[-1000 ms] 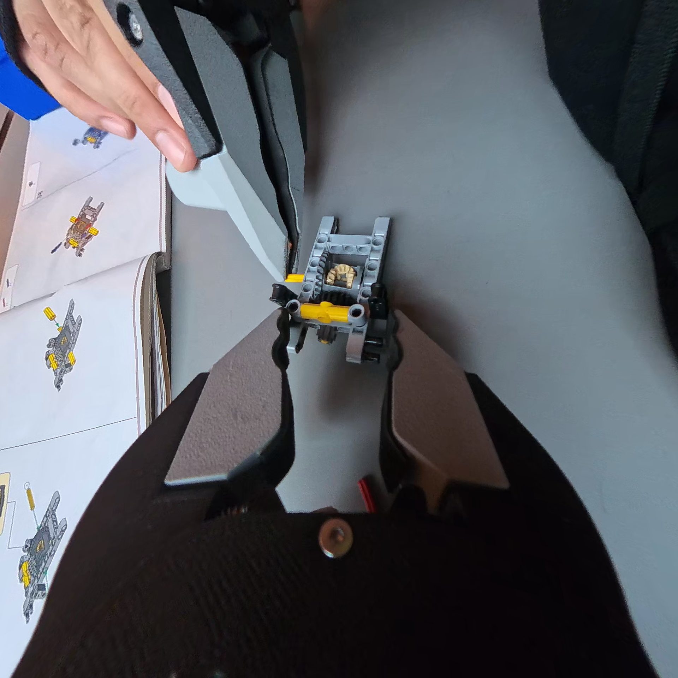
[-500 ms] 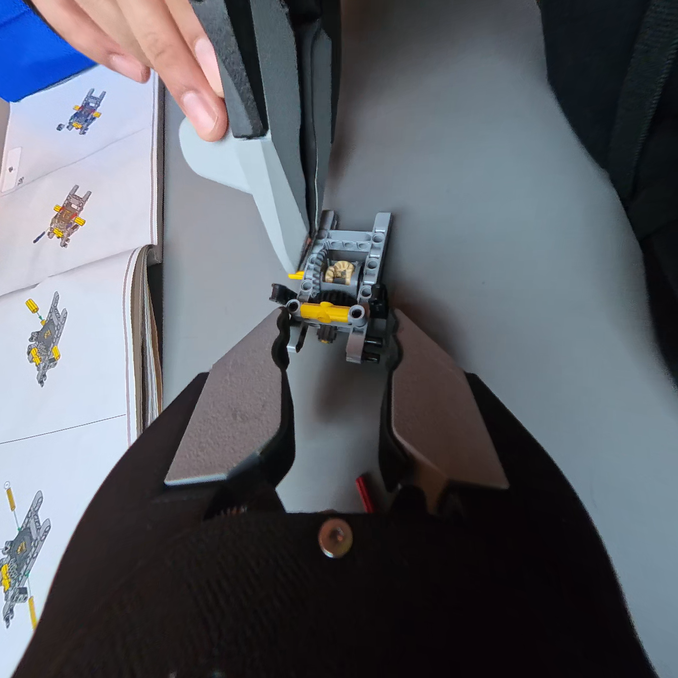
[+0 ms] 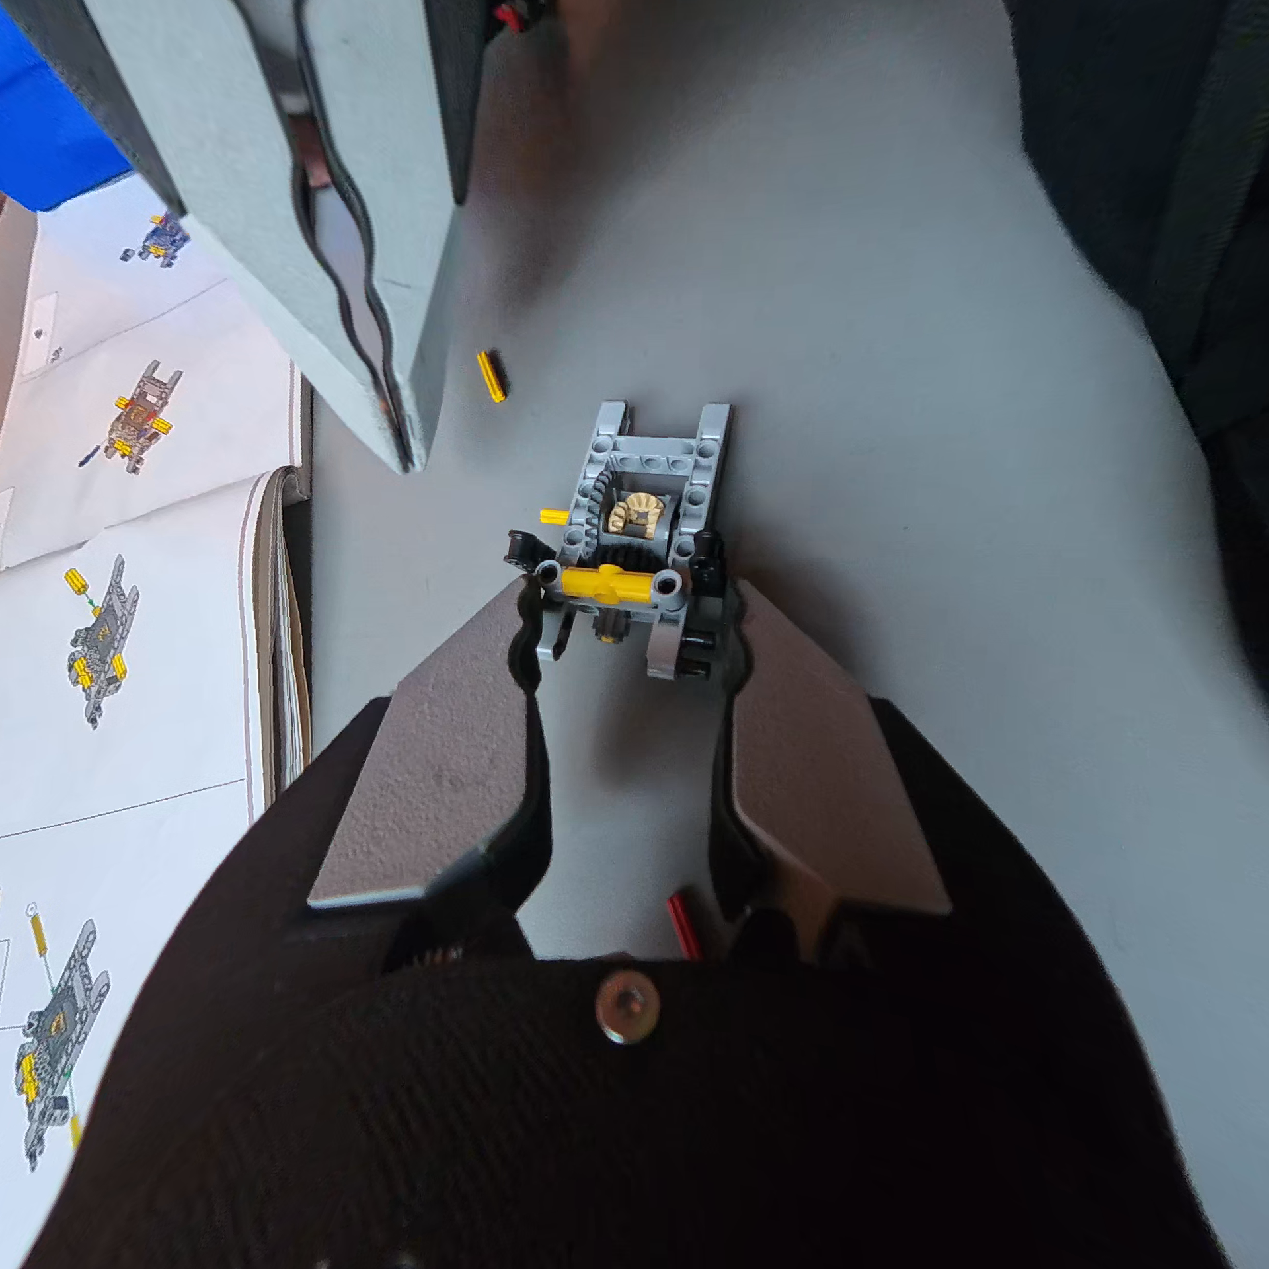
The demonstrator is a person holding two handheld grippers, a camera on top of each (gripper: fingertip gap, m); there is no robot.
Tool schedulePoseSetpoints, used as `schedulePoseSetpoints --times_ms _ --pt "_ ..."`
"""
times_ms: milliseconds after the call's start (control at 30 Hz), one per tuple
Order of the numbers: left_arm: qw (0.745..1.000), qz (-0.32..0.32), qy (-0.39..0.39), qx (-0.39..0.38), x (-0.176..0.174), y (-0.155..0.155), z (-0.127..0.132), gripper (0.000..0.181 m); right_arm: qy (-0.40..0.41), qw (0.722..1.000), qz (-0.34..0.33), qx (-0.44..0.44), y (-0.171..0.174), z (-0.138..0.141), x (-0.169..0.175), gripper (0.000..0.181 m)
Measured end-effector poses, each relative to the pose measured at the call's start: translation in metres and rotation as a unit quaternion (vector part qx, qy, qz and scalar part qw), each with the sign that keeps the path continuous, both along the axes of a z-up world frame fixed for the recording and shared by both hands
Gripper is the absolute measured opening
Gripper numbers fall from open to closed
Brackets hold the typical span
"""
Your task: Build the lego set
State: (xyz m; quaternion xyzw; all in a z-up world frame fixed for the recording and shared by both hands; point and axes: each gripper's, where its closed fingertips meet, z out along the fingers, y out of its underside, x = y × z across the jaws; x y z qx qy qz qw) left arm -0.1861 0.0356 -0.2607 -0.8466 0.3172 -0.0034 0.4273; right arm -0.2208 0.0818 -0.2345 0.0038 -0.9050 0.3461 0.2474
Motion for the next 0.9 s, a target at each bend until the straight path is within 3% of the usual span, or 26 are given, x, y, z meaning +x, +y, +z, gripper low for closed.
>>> schedulePoseSetpoints --times_ms 67,100,167,400,600,900 --pt "1.0 0.001 -0.002 -0.002 0.0 0.0 0.0 0.05 -0.093 0.99 -0.042 -0.101 -0.004 0.001 0.005 0.002" --pt "1.0 0.003 -0.004 -0.004 0.0 0.0 0.0 0.05 -0.13 0.98 -0.06 -0.142 -0.006 0.002 0.008 0.026" --pt "1.0 0.005 -0.005 -0.005 0.0 0.0 0.0 0.051 -0.179 0.96 -0.101 -0.192 -0.012 0.002 0.014 0.022" --pt "1.0 0.011 -0.005 -0.004 -0.001 0.0 0.0 0.051 -0.196 0.938 -0.202 -0.203 -0.025 -0.003 0.023 0.039" --pt "1.0 0.013 0.0 -0.001 0.0 0.0 0.0 0.051 -0.219 0.925 -0.212 -0.228 -0.027 -0.005 0.022 0.034" --pt "1.0 0.014 0.001 0.0 0.0 0.0 0.0 0.051 -0.242 0.927 -0.195 -0.207 -0.031 -0.012 0.024 0.023"
